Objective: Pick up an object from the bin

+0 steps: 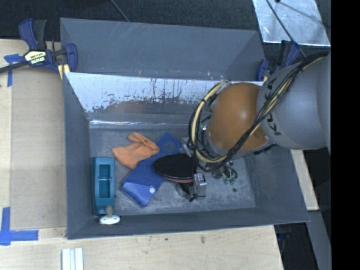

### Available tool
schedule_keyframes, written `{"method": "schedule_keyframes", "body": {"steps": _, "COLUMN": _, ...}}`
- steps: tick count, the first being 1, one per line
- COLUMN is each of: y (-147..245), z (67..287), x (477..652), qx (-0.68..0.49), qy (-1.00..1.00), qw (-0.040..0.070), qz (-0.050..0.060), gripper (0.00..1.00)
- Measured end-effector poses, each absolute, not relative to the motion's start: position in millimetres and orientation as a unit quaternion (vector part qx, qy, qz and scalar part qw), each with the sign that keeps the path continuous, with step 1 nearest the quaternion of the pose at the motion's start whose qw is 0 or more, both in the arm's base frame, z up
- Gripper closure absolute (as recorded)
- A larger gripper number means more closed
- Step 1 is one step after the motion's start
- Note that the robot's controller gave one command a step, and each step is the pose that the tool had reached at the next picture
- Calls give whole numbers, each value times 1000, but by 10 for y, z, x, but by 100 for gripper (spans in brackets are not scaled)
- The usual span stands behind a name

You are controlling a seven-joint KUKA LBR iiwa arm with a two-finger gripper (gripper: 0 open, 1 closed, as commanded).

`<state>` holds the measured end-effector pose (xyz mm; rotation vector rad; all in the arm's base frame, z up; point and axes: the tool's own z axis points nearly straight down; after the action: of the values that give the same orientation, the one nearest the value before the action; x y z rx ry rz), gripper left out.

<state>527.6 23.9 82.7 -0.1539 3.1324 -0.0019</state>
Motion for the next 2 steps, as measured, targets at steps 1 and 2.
{"method": "schedule_keyframes", "body": {"steps": 1, "y": 248, "z": 878, "x": 5292, "qx": -51, "qy": 999, "qw": 2, "qz": 0, "gripper": 100}}
{"method": "schedule_keyframes", "body": {"steps": 2, "y": 248, "z": 877, "x": 5292, "qx": -51, "qy": 999, "qw": 2, "qz": 0, "gripper": 100}}
